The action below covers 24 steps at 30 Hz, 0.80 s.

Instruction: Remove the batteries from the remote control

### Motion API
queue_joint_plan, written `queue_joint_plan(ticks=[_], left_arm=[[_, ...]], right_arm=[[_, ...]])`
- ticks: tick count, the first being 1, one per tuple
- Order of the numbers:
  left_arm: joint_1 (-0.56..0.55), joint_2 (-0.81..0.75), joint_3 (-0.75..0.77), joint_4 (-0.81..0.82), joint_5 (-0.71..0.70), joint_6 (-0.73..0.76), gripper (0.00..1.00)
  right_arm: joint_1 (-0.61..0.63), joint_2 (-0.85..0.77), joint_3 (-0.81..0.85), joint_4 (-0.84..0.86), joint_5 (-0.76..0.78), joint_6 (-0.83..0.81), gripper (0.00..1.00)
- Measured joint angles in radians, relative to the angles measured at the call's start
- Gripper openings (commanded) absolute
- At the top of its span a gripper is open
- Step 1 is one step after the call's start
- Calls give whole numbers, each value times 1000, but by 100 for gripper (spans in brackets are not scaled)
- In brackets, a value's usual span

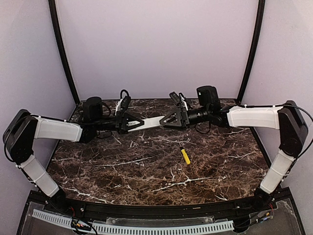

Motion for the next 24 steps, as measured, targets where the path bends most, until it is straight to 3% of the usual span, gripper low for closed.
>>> queue_joint_plan(ticks=[5, 24], left_arm=[[0, 6, 0, 51, 19, -27, 0], [0, 8, -14, 92, 43, -46, 0]], right_arm=[[12, 24, 35, 7, 1, 10, 82], [42, 73, 66, 69, -40, 57, 50]])
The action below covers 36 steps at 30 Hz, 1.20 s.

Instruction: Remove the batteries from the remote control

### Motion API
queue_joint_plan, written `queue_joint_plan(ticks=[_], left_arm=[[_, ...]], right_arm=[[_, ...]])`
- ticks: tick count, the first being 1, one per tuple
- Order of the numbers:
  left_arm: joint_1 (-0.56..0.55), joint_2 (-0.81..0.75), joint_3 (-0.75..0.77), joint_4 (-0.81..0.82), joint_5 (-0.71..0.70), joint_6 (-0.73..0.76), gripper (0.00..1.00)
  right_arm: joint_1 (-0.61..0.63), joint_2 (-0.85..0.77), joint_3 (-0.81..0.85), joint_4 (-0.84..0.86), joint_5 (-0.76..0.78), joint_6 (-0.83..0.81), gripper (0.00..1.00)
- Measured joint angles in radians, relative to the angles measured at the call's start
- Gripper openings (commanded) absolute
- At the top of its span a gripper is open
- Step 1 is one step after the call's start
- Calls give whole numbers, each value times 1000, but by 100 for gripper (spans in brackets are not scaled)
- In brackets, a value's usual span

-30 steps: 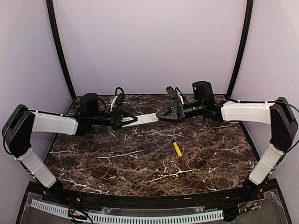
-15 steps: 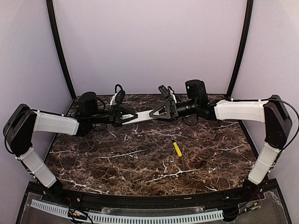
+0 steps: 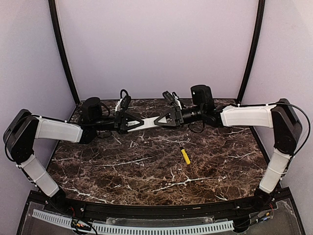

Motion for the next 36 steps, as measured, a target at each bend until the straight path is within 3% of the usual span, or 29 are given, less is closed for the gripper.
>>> queue_joint_plan(ticks=[15, 25, 36], left_arm=[[0, 0, 0, -3, 14, 21, 0], [0, -6, 0, -47, 13, 73, 0], [-2, -30, 0, -79, 22, 111, 0]], right_arm=[[0, 8, 9, 5, -5, 9, 34], [0, 20, 10, -3, -6, 12, 29], [0, 22, 10, 22, -46, 9, 14]])
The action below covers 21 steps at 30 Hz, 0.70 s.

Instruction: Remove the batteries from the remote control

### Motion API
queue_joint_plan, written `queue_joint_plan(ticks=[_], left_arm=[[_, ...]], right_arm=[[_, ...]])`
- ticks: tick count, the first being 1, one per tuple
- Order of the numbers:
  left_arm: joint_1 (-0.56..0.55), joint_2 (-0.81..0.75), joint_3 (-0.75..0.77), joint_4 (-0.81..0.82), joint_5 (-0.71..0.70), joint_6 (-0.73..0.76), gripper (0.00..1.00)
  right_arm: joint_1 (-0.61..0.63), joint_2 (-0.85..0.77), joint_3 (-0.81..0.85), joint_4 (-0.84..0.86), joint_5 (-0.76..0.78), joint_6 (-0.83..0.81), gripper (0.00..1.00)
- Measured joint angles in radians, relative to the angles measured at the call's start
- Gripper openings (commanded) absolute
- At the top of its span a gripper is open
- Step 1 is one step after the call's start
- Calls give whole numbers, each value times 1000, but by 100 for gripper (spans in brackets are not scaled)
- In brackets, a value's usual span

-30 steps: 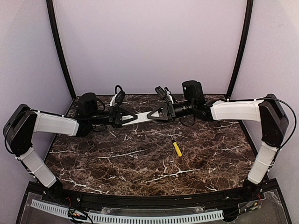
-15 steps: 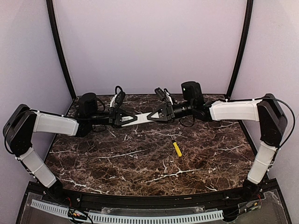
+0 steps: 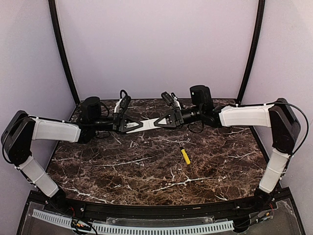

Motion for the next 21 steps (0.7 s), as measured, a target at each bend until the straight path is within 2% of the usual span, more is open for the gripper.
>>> queue_joint_plan(ticks=[13, 21], left_arm=[[0, -25, -5, -11, -1, 12, 0], [-5, -31, -11, -12, -3, 11, 0]], right_arm=[[0, 0, -16, 71, -47, 26, 14], [2, 0, -24, 84, -49, 37, 28]])
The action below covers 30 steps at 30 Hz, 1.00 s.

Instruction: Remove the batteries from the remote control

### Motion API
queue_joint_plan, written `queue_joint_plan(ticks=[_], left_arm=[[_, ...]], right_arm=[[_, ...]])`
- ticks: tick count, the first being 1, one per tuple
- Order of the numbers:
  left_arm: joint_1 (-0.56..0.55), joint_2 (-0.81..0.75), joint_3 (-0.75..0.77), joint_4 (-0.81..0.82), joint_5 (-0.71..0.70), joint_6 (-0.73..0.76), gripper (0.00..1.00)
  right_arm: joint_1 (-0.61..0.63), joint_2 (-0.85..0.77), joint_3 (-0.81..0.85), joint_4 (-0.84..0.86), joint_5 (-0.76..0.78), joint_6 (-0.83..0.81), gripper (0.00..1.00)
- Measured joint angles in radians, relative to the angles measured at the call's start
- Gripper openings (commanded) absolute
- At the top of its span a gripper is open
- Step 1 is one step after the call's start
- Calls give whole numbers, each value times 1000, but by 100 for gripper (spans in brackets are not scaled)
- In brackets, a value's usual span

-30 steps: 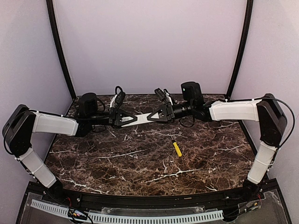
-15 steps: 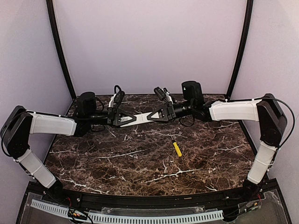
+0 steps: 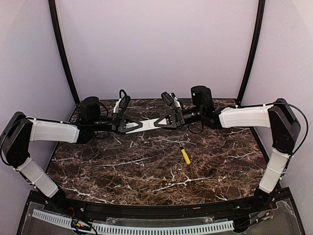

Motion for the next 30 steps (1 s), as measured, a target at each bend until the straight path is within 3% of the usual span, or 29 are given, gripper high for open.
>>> queue_joint_plan(ticks=[23, 30], left_arm=[[-7, -6, -32, -29, -39, -19, 0], [-7, 12, -32, -29, -39, -26, 0]], right_arm=[[8, 0, -6, -75, 50, -55, 96], [0, -5, -4, -122, 73, -86, 99]])
